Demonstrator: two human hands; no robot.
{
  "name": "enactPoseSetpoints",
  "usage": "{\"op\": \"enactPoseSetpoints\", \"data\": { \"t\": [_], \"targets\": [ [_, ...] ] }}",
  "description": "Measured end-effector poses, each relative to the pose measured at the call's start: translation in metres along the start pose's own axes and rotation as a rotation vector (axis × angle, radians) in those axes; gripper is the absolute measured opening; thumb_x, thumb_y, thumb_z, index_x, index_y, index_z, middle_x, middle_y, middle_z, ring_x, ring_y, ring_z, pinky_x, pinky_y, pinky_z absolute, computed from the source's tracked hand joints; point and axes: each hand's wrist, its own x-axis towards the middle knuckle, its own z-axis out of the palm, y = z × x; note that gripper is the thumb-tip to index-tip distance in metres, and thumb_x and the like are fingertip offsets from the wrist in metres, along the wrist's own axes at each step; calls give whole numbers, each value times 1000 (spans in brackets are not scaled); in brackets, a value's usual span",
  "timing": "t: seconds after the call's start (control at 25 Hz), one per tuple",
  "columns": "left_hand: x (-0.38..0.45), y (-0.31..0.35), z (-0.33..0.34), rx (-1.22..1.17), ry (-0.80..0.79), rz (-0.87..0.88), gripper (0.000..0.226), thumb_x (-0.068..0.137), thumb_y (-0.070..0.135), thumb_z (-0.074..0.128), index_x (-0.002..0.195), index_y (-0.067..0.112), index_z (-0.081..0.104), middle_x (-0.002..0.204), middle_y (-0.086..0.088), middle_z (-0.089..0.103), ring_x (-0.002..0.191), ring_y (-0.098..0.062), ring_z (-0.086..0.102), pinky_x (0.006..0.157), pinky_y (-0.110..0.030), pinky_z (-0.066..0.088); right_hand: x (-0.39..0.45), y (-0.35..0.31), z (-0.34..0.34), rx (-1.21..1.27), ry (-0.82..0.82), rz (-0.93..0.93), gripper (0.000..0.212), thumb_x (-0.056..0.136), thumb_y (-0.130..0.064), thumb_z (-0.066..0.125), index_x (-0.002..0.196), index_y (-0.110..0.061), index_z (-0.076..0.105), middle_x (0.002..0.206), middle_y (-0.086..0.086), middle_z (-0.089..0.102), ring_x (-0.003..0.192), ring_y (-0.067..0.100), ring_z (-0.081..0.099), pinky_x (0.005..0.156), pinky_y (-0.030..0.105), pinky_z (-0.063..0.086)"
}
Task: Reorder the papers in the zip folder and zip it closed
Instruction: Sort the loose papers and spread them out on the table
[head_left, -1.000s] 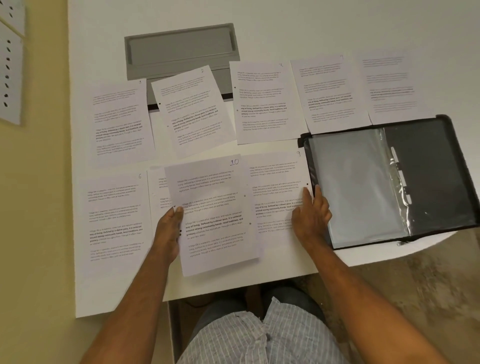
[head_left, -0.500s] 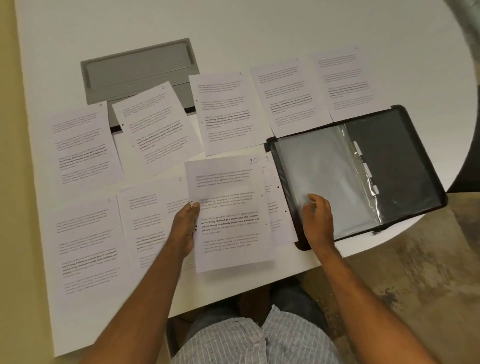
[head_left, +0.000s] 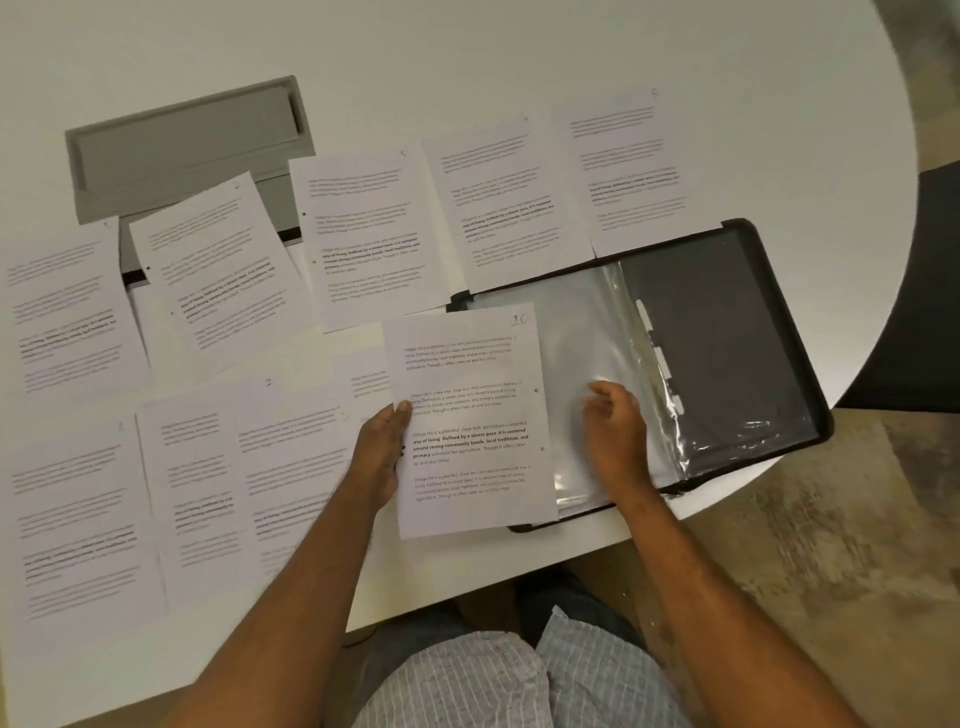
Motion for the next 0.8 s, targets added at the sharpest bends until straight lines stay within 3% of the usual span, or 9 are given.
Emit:
{"op": "enactPoseSetpoints", "data": {
  "t": [0.12,0.24,0.4,0.6,0.8],
  "targets": [
    [2,-7,31,-2,-14,4,27,105,27,55,122,11,69,116,-12,75,106,-31,73,88,-48,60,47,3,-48,-72,152,-46,27,102,-28,54,126,-21,63,124,-10,50,106,14,60,83,28,51],
    [1,-11,58,-23,2,3,25,105,25,56,119,10,70,113,-12,76,101,-29,75,78,-41,64,104,15,-98,-209,261,-66,31,102,-29,57,132,-23,56,141,-2,47,117,19,57,89,37,56],
    [0,-17,81,-72,92,6,25,106,22,54,116,6,70,109,-14,77,99,-30,75,78,-42,64,166,40,-138,-435,315,152,47,97,-30,64,139,-13,52,152,12,42,139,36,42,107,57,46],
    [3,-22,96,-63,220,-22,25,106,22,55,117,6,71,109,-12,77,102,-31,74,93,-51,58,194,56,-157,-508,309,276,67,93,-44,67,146,-11,44,154,17,41,141,41,37,113,59,37],
    [7,-21,102,-17,247,-16,25,107,22,53,116,9,72,108,-8,78,101,-27,75,96,-49,58,206,53,-167,-540,383,291,64,95,-45,66,145,-10,45,153,17,38,139,41,37,114,55,35]
  ]
}}
